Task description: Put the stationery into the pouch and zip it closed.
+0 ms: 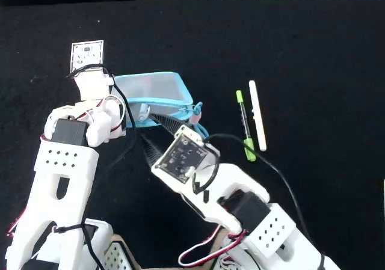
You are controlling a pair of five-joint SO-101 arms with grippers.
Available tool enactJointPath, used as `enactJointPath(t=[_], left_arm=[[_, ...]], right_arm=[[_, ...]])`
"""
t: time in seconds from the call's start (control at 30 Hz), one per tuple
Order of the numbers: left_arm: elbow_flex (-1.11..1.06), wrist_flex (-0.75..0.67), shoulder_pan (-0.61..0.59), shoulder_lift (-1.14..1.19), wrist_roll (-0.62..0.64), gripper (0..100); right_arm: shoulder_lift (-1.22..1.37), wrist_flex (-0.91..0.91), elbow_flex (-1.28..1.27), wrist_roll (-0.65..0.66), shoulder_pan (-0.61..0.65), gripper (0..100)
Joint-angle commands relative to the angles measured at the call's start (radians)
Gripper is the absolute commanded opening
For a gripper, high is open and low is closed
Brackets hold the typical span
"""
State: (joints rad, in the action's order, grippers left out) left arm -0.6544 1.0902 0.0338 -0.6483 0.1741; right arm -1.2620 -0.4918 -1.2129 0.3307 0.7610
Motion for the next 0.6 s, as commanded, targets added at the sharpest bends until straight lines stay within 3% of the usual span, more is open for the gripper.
enactJointPath(t=[0.0, 0.13, 0.57], left_arm=[[-0.031, 0.006, -0.007, 0.005, 0.018, 3], [-0.031, 0.006, -0.007, 0.005, 0.018, 3], [-0.031, 0.008, -0.015, 0.005, 0.018, 3]], right_arm=[[-0.021, 0.060, 0.007, -0.041, 0.011, 13.0], [0.041, 0.068, 0.015, -0.051, 0.011, 18.8], [0.314, 0.081, 0.153, -0.051, 0.006, 18.7]])
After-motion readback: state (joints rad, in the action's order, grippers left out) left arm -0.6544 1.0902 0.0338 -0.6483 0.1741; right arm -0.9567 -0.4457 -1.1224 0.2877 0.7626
